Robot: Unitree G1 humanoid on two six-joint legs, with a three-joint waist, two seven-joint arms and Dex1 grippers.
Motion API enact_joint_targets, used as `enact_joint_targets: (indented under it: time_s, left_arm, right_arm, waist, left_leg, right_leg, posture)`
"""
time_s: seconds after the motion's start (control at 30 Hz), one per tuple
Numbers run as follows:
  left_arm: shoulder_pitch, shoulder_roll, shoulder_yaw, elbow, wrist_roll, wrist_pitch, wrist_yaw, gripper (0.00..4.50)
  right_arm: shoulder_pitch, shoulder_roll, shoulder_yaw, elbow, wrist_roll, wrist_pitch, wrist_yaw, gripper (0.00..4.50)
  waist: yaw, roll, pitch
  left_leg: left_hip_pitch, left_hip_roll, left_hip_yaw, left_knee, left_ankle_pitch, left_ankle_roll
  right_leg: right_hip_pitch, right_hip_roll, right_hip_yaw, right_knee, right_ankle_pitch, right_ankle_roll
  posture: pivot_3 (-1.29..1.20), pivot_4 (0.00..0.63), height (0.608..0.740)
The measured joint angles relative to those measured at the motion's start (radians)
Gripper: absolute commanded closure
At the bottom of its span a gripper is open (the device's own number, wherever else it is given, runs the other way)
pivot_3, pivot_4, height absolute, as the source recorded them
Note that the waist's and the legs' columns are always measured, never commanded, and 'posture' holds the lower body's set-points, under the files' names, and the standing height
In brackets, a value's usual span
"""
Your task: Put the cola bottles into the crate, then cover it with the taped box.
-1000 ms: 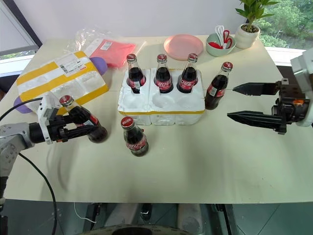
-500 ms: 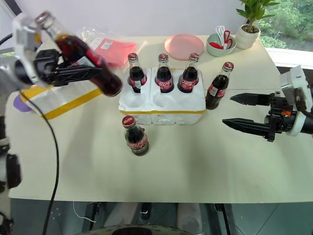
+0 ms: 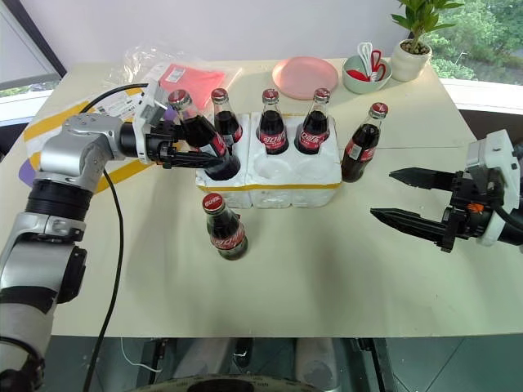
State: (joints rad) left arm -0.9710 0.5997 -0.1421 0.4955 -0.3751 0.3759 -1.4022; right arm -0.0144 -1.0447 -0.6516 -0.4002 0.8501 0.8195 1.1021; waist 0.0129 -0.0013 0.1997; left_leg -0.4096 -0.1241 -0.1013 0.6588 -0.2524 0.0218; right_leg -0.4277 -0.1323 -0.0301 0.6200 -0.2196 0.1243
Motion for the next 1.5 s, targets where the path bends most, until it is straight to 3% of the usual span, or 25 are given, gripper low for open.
enact_joint_targets:
  time_s: [0.17,0.23,0.3,0.53,0.73,0.9,0.97,1.13,1.5]
  left_arm:
    - [0.061,-0.038,0.002,-0.009,0.034,-0.032,0.057,1.73]
    - [0.076,-0.046,0.005,-0.014,0.04,-0.033,0.08,0.71]
    - [0.09,-0.045,0.009,-0.038,0.039,-0.034,0.082,0.06]
    - [0.12,0.014,0.077,-0.134,0.005,0.029,0.104,0.06]
    - [0.166,0.211,0.239,-0.356,-0.192,0.294,0.064,0.06]
    - [0.333,0.425,0.359,-0.523,-0.324,0.45,-0.014,0.06]
    - [0.395,0.467,0.401,-0.59,-0.365,0.487,-0.026,0.06]
    - [0.559,0.489,0.43,-0.744,-0.408,0.492,-0.025,0.06]
    - [0.607,0.489,0.44,-0.796,-0.446,0.484,0.034,0.06]
  right_arm:
    - [-0.01,0.004,0.025,0.0,-0.002,-0.012,-0.016,0.0]
    - [-0.038,0.004,0.056,0.001,-0.002,-0.021,-0.021,0.0]
    - [-0.068,0.004,0.084,0.001,-0.002,-0.026,-0.026,0.0]
    - [-0.183,0.02,0.203,-0.007,-0.001,-0.043,-0.053,0.0]
    - [-0.294,0.052,0.361,-0.027,0.0,-0.067,-0.024,0.0]
    - [-0.348,0.104,0.547,-0.03,-0.047,-0.106,0.037,0.0]
    - [-0.355,0.138,0.625,-0.027,-0.064,-0.11,0.058,0.0]
    - [-0.406,0.252,0.772,0.015,-0.16,-0.153,0.054,0.0]
    - [-0.509,0.469,0.903,0.149,-0.271,-0.146,-0.035,0.0]
  waist:
    - [0.0,0.0,0.0]
    - [-0.001,0.0,0.0]
    - [-0.001,0.0,0.0]
    - [-0.001,0.0,0.0]
    - [-0.008,0.0,0.0]
    - [-0.019,0.0,0.0]
    - [-0.013,0.0,0.0]
    - [-0.006,0.0,0.0]
    - [-0.003,0.0,0.0]
  left_leg:
    - [0.0,0.0,0.0,0.004,-0.001,0.001]
    - [0.0,0.0,0.0,0.005,-0.001,0.001]
    - [0.0,0.0,0.0,0.005,-0.001,0.001]
    - [0.0,0.001,0.0,0.005,-0.001,0.001]
    - [0.0,0.001,0.0,0.005,-0.001,0.001]
    - [0.0,0.001,-0.001,0.005,0.0,0.001]
    - [0.0,0.001,-0.002,0.005,0.0,0.0]
    - [0.001,0.002,-0.002,0.005,0.0,-0.001]
    - [0.001,0.002,-0.002,0.004,0.001,-0.002]
  right_leg:
    - [0.001,0.0,0.0,0.001,0.002,0.001]
    - [0.001,0.0,0.0,0.001,0.002,0.001]
    - [0.001,0.0,0.0,0.001,0.002,0.001]
    - [0.001,0.001,0.0,0.002,0.003,0.001]
    - [0.0,0.002,0.0,0.003,0.002,0.001]
    - [0.0,0.003,0.001,0.003,0.002,0.0]
    - [0.0,0.004,0.001,0.003,0.002,0.0]
    - [0.001,0.004,0.002,0.003,0.002,0.0]
    - [-0.001,0.006,0.002,0.006,0.003,-0.002]
  posture:
    - [0.0,0.15,0.74]
    - [0.0,0.15,0.74]
    - [0.0,0.15,0.74]
    - [0.0,0.15,0.74]
    - [0.0,0.15,0.74]
    - [0.0,0.15,0.74]
    - [0.0,0.15,0.74]
    - [0.0,0.15,0.74]
    - [0.0,0.15,0.74]
